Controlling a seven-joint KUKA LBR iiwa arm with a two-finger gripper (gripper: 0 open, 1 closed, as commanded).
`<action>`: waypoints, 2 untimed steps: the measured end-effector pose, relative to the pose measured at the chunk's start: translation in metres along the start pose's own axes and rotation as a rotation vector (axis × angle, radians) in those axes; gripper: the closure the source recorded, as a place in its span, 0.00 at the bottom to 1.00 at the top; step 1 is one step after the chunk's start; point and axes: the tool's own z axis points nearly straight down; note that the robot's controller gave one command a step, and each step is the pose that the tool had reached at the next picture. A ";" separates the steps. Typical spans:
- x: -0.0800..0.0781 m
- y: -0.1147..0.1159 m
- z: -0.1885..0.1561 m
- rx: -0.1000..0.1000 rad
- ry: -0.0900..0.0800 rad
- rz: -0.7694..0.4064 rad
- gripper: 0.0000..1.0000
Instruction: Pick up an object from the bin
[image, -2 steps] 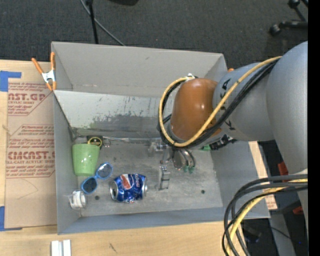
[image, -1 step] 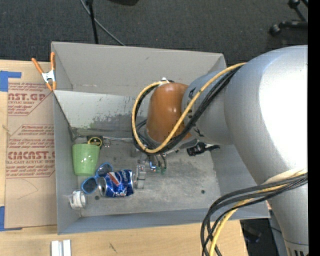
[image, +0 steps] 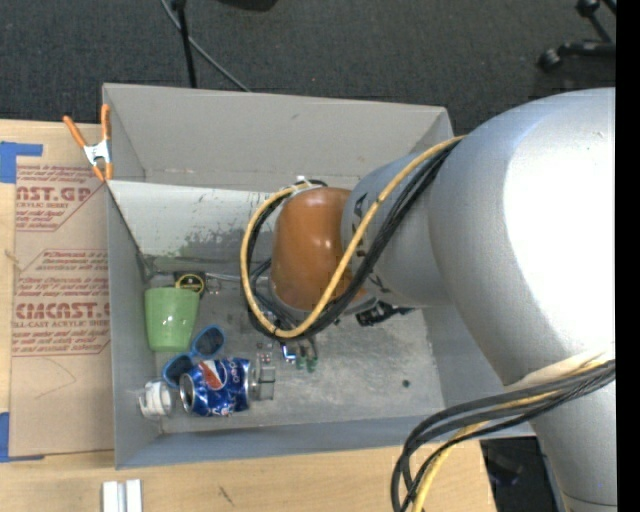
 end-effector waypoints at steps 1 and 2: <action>0.037 0.043 0.000 0.001 0.002 -0.300 0.00; 0.036 0.040 0.001 0.006 0.006 -0.297 1.00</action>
Offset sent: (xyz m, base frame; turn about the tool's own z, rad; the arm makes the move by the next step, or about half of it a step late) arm -0.0349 0.0432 0.0004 -0.2970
